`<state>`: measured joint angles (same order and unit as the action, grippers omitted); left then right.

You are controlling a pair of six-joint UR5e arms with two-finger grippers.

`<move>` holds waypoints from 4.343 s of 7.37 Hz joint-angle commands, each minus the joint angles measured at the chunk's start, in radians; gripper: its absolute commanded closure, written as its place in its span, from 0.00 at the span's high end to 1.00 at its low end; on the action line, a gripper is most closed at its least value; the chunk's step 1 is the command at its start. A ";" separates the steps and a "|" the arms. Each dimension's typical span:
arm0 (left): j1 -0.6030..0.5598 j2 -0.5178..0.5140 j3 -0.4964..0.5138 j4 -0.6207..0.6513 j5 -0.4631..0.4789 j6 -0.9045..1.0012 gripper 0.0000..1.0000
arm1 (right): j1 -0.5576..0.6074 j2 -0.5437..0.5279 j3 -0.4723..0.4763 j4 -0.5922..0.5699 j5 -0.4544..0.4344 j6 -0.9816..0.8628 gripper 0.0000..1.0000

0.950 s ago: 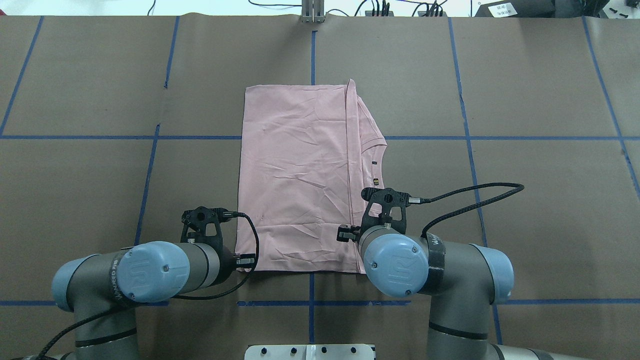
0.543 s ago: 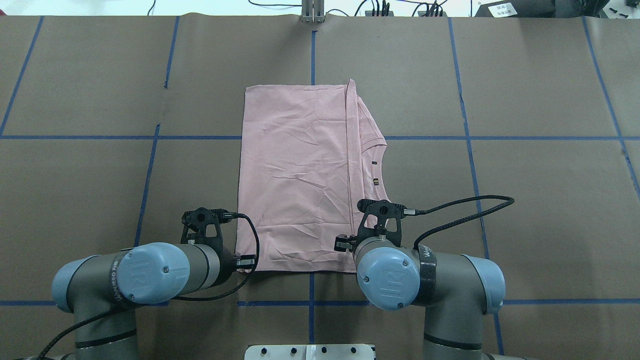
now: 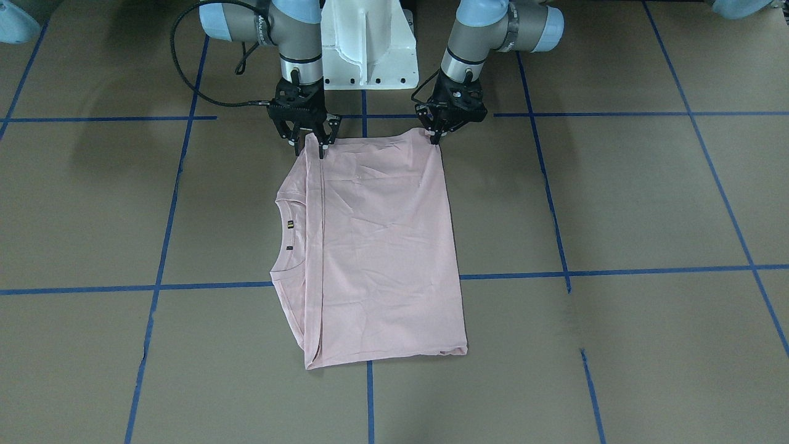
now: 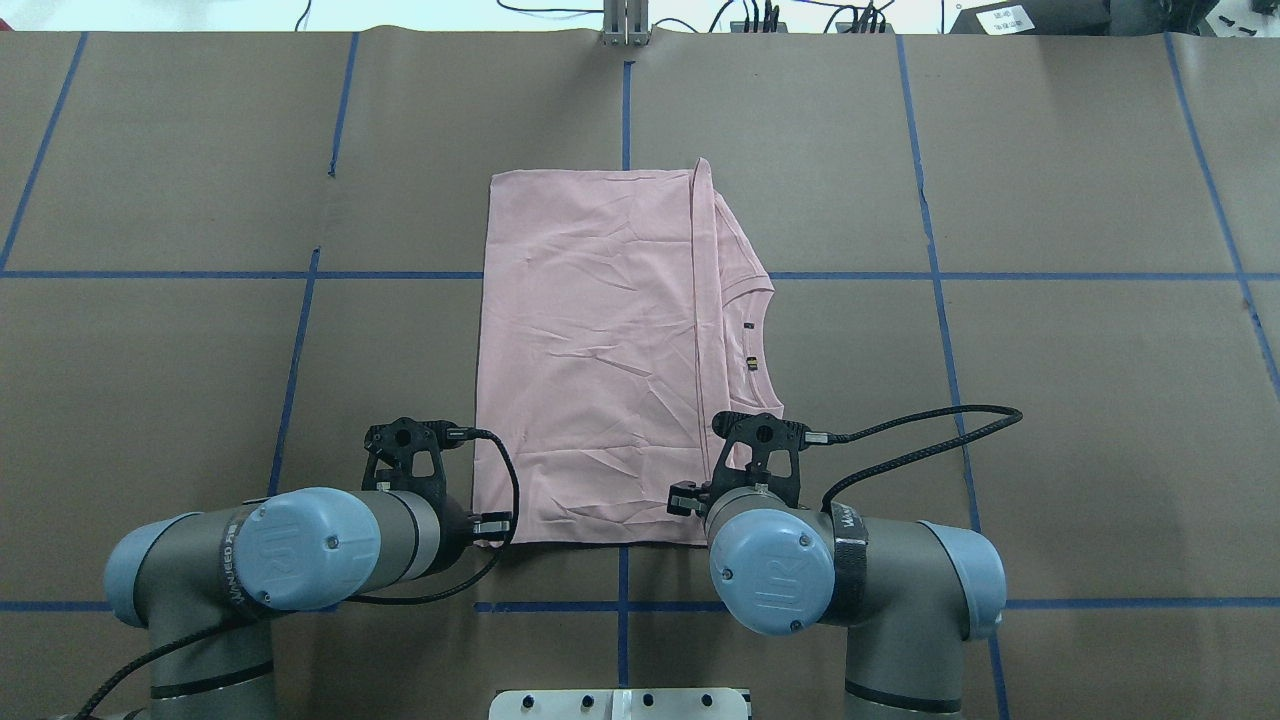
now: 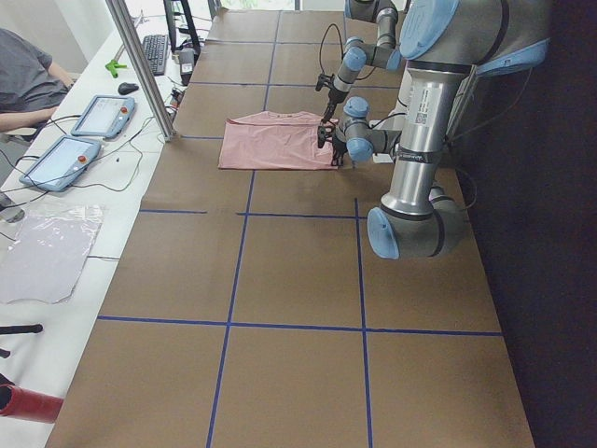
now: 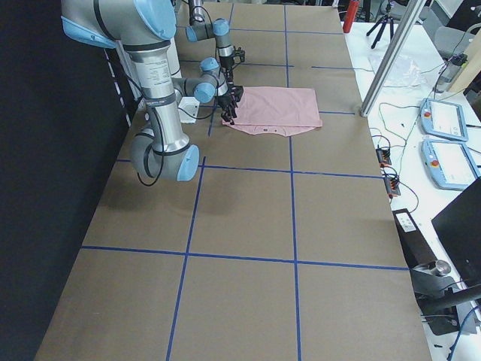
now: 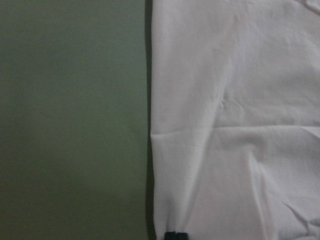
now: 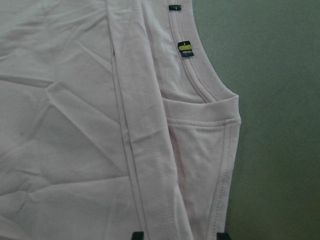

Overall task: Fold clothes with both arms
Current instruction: 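Lower both grippers and pinch the shirt's near edge, then lift the near edge with both grippers and fold it away from the robot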

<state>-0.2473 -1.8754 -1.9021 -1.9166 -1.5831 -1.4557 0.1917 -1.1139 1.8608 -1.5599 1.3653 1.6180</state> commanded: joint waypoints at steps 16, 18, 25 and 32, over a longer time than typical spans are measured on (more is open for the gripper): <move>-0.010 0.005 -0.105 0.058 -0.009 0.005 0.00 | -0.014 -0.001 0.226 -0.235 0.003 0.011 0.00; -0.009 0.002 -0.356 0.305 -0.076 0.006 0.00 | -0.015 -0.001 0.348 -0.337 0.029 0.011 0.00; -0.165 -0.151 -0.328 0.534 -0.123 0.237 0.00 | 0.049 0.123 0.327 -0.440 0.066 -0.047 0.00; -0.337 -0.195 0.135 0.150 -0.126 0.351 0.00 | 0.264 0.316 -0.260 -0.102 0.107 -0.170 0.00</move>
<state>-0.5491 -2.0446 -1.8909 -1.6804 -1.7088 -1.1240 0.4261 -0.8421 1.7141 -1.7132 1.4612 1.4709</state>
